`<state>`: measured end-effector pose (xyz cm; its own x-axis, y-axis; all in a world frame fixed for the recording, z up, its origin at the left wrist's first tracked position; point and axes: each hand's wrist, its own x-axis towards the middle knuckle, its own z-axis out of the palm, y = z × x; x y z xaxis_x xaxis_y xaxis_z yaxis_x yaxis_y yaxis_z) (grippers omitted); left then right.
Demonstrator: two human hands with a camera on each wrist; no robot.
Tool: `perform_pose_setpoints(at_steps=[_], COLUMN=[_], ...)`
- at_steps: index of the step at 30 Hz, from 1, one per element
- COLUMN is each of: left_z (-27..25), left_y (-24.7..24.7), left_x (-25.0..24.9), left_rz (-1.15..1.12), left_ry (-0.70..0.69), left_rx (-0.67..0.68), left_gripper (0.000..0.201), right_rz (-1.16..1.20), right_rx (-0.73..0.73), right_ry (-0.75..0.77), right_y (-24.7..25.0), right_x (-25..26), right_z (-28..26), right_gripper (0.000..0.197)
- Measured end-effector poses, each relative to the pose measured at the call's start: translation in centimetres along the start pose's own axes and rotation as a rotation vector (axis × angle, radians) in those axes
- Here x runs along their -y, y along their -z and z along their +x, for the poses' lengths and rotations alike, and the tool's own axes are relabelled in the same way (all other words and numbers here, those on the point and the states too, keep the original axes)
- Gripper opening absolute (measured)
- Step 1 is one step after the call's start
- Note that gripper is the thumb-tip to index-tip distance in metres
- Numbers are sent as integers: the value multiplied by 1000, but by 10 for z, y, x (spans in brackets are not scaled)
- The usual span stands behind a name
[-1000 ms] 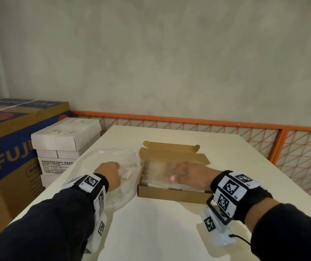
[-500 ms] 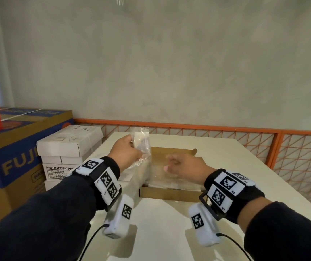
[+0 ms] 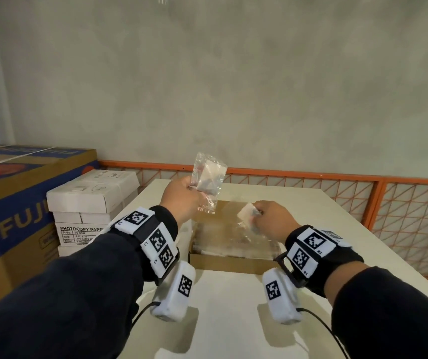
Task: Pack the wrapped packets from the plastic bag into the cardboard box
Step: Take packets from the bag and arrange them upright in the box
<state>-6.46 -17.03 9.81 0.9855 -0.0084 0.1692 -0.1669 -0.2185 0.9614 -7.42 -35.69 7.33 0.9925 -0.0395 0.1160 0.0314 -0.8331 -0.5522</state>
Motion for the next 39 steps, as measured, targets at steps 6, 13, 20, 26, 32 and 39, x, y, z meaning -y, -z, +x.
perform_pose_setpoints(at_steps=[6, 13, 20, 26, 32, 39], left_z=[7, 27, 44, 48, 47, 46], left_y=[-9, -21, -15, -14, -18, -18], left_x=[14, 34, 57, 63, 61, 61], left_rz=[63, 106, 141, 131, 143, 181], left_ry=[-32, -62, -33, -24, -55, -84], left_rx=[41, 41, 18, 13, 31, 29], left_gripper=[22, 21, 20, 23, 15, 8], right_rz=[-117, -259, -478, -408, -369, -348], right_rx=[-78, -25, 205, 247, 259, 291], right_ry=[-89, -7, 51, 136, 21, 6], right_y=[15, 4, -29, -31, -30, -39], right_x=[-21, -20, -22, -18, -23, -29], right_z=[26, 64, 85, 85, 88, 74], right_gripper=[41, 32, 44, 36, 47, 63])
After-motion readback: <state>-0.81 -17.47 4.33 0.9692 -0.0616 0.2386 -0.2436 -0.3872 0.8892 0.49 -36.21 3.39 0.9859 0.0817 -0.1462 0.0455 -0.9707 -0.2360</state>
